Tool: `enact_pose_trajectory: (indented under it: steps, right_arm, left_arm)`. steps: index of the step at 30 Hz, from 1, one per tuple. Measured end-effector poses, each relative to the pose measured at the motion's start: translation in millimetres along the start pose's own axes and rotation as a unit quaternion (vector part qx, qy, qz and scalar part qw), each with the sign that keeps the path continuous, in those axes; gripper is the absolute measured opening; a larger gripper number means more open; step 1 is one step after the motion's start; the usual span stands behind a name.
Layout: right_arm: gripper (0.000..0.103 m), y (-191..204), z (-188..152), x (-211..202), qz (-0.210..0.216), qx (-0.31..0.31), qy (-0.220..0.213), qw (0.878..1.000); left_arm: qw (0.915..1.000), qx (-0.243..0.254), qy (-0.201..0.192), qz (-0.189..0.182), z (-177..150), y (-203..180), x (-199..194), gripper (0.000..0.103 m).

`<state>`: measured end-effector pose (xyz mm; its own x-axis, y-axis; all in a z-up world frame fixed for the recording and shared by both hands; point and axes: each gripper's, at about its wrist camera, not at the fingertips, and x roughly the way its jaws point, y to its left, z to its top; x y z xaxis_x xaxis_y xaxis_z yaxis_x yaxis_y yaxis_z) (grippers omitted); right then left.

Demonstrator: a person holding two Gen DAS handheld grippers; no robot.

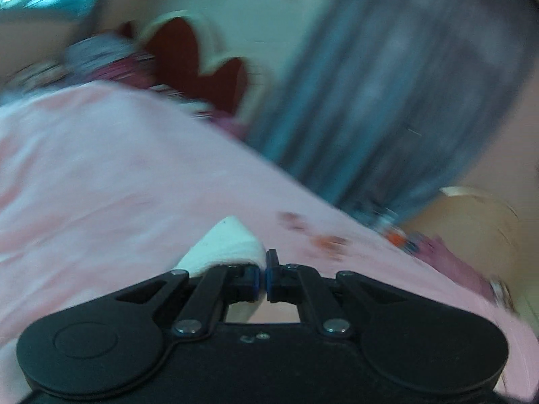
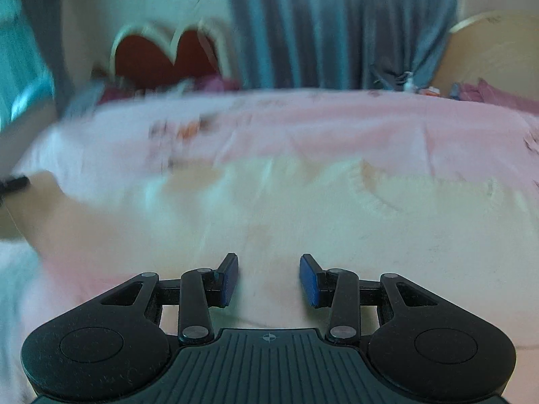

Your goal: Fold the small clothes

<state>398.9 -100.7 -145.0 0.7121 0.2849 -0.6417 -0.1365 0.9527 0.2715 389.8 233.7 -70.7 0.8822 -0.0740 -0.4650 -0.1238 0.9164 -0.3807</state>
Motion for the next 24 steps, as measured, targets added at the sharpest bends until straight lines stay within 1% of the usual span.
enact_pose_trajectory:
  steps: [2, 4, 8, 11, 13, 14, 15, 16, 17, 18, 19, 20, 21, 22, 23, 24]
  right_arm:
    - [0.040, -12.6, 2.4, -11.7, 0.001, 0.016, -0.007, 1.000]
    - [0.040, -27.6, 4.2, -24.5, -0.007, 0.033, -0.011, 0.999]
    - [0.040, -58.4, 1.7, -54.3, -0.035, 0.056, -0.025, 0.998]
    - [0.040, -81.1, -4.6, -73.0, -0.054, 0.069, -0.028, 0.996]
    - [0.040, -96.0, -10.0, -84.7, -0.064, 0.077, -0.026, 0.995]
    - [0.041, -102.2, -13.0, -89.0, -0.068, 0.080, -0.024, 0.994]
    - [0.041, -106.6, -15.0, -92.2, -0.070, 0.083, -0.022, 0.994]
    - [0.041, -110.9, -17.8, -96.4, -0.069, 0.087, -0.021, 0.994]
    - [0.041, -114.1, -20.1, -99.6, -0.063, 0.090, -0.018, 0.994]
    - [0.041, -117.1, -23.2, -104.0, -0.056, 0.092, -0.017, 0.994]
    - [0.041, -117.3, -25.2, -104.8, -0.048, 0.093, -0.015, 0.994]
    - [0.043, -116.4, -26.1, -105.1, -0.041, 0.093, -0.014, 0.995]
    - [0.060, -114.4, -26.8, -104.5, -0.032, 0.090, -0.013, 0.995]
    - [0.071, -111.1, -27.8, -103.8, -0.025, 0.085, -0.017, 0.996]
    - [0.079, -106.0, -27.6, -104.2, -0.019, 0.077, -0.024, 0.997]
    - [0.079, -98.2, -26.4, -104.6, -0.009, 0.063, -0.030, 0.998]
  left_arm:
    - [0.9982, 0.037, 0.013, -0.046, -4.3, -38.5, 1.6, 0.003]
    - [0.9941, 0.064, 0.028, -0.084, -13.6, -72.4, 5.5, 0.003]
    - [0.9799, 0.113, 0.067, -0.150, -45.8, -141.3, 22.4, 0.003]
    - [0.9679, 0.143, 0.099, -0.181, -75.9, -181.7, 38.0, 0.003]
    - [0.9581, 0.169, 0.124, -0.195, -101.3, -205.2, 44.4, 0.004]
    - [0.9523, 0.183, 0.141, -0.200, -112.0, -213.1, 48.8, 0.006]
    - [0.9467, 0.194, 0.158, -0.203, -121.6, -219.1, 53.3, 0.012]
    - [0.9419, 0.205, 0.173, -0.202, -129.9, -224.7, 56.0, 0.026]
    - [0.9391, 0.214, 0.185, -0.195, -136.3, -229.2, 57.8, 0.040]
    - [0.9378, 0.218, 0.194, -0.188, -140.1, -230.8, 58.4, 0.049]
    - [0.9382, 0.217, 0.195, -0.186, -142.0, -231.9, 55.6, 0.067]
    - [0.9404, 0.217, 0.188, -0.183, -141.2, -228.9, 51.2, 0.074]
    - [0.9418, 0.220, 0.178, -0.181, -138.9, -225.9, 45.3, 0.074]
    - [0.9420, 0.224, 0.173, -0.180, -136.2, -223.9, 40.6, 0.074]
    - [0.9434, 0.223, 0.170, -0.177, -132.9, -218.9, 36.6, 0.075]
    - [0.9457, 0.218, 0.168, -0.173, -129.6, -213.9, 34.9, 0.075]
